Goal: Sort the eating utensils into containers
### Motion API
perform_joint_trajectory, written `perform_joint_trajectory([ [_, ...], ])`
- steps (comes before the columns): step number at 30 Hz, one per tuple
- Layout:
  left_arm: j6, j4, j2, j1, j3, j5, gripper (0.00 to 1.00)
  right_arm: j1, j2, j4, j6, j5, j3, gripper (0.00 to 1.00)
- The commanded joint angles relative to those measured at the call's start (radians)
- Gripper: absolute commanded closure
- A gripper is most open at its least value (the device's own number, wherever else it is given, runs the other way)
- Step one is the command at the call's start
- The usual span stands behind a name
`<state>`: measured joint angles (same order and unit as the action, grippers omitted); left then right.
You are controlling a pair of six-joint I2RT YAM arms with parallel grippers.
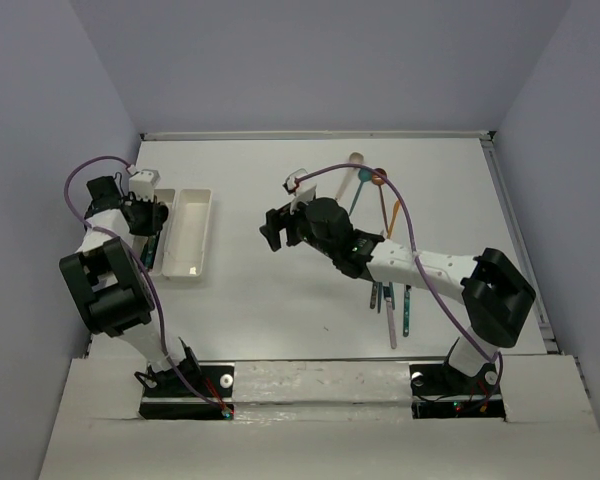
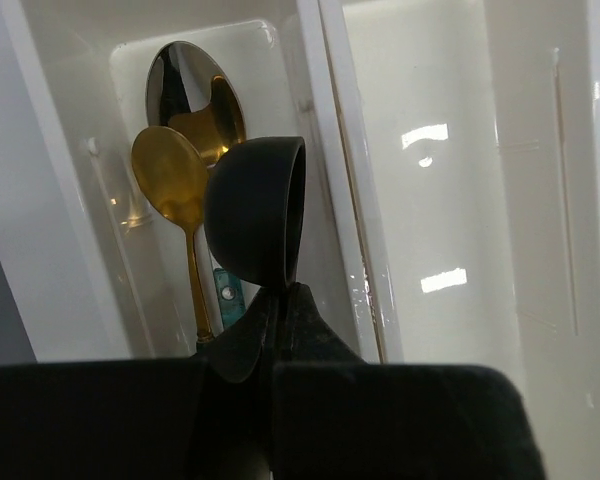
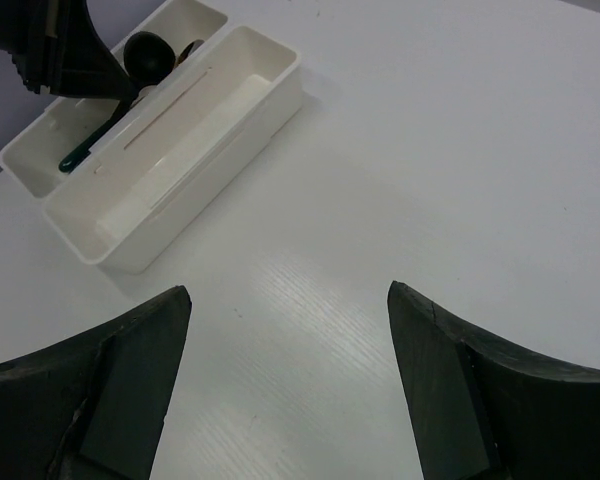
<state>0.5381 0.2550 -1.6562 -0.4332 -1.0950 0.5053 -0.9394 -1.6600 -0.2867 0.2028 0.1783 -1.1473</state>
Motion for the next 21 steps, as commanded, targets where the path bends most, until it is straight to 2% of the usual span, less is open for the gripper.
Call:
perform_joint_trajectory([
  [1, -0.023, -0.011, -0.042, -0.001, -0.051, 0.013, 1.00, 0.014, 0.025, 0.001, 0.017, 0.032, 0.009, 0.15],
  [4, -0.041, -0.049, -0.071, 0.001, -0.048, -0.017, 0.99, 0.036, 0.029, 0.003, 0.026, 0.027, 0.020, 0.15],
  [8, -0.050, -0.076, -0.074, 0.001, -0.042, -0.056, 0.75, 0.045, 0.037, 0.018, 0.033, 0.046, 0.024, 0.15],
  [10, -0.058, -0.086, -0.067, 0.001, -0.037, -0.071, 0.63, 0.082, 0.034, 0.078, 0.059, 0.091, 0.006, 0.14],
  [12, -0.063, -0.091, -0.045, 0.001, -0.032, -0.064, 0.55, 0.164, 0.016, 0.159, 0.124, 0.076, -0.029, 0.15],
  [15, -0.073, -0.091, -0.017, 0.001, -0.035, -0.048, 0.49, 0.302, -0.023, 0.208, 0.217, 0.044, -0.060, 0.20],
  [18, -0.086, -0.089, 0.004, 0.001, -0.042, -0.040, 0.45, 0.370, -0.104, 0.253, 0.222, 0.107, -0.123, 0.23],
  [20, -0.093, -0.085, 0.024, 0.002, -0.043, -0.033, 0.44, 0.419, -0.171, 0.287, 0.201, 0.148, -0.247, 0.22],
  [21, -0.095, -0.085, 0.033, 0.001, -0.042, -0.030, 0.44, 0.432, -0.251, 0.361, 0.195, 0.161, -0.299, 0.22],
])
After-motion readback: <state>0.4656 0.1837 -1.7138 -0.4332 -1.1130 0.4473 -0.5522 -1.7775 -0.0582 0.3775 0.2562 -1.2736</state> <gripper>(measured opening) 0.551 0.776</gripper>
